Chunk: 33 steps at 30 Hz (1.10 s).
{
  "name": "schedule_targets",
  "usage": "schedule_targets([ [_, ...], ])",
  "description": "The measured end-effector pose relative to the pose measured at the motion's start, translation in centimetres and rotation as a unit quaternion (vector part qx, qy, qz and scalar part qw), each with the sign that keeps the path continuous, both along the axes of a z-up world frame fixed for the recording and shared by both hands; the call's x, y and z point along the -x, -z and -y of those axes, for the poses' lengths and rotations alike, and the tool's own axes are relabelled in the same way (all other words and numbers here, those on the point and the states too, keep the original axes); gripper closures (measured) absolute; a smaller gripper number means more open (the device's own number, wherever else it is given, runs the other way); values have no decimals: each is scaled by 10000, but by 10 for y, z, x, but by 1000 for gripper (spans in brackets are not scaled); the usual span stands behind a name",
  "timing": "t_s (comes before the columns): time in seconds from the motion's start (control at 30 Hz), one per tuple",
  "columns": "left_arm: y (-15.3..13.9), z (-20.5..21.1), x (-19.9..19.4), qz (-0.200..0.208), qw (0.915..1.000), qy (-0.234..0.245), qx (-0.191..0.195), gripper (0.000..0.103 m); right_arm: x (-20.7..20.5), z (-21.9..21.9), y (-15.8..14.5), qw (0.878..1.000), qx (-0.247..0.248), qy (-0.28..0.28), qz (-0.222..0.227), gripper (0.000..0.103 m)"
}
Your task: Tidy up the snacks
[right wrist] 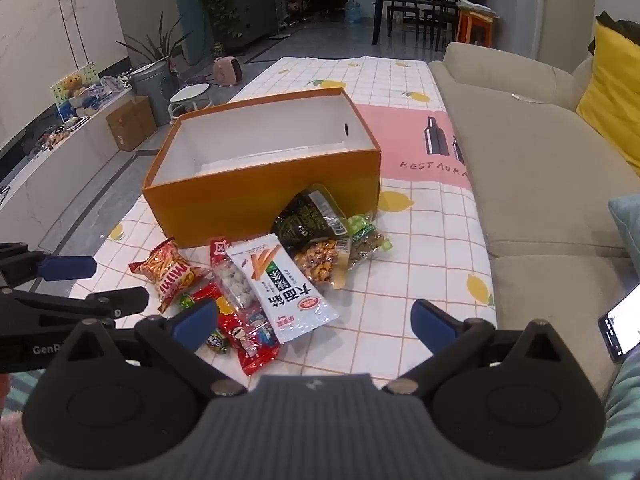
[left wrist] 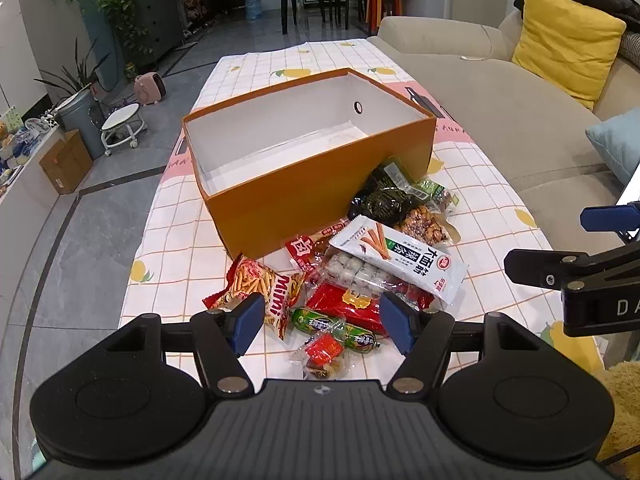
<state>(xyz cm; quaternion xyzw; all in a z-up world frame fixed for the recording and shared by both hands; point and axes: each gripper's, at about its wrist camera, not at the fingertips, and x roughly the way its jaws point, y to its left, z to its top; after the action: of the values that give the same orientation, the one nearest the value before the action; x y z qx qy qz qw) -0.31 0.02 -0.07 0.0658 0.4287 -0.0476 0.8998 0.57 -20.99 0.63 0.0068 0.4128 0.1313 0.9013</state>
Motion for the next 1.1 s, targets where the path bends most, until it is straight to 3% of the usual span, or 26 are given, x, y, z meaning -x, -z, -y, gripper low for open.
schedule_targets([
  [1.1,5,-3,-3,-177,9996,-89,183,25,-4,-5,4,9998,139,-47,-126,4],
])
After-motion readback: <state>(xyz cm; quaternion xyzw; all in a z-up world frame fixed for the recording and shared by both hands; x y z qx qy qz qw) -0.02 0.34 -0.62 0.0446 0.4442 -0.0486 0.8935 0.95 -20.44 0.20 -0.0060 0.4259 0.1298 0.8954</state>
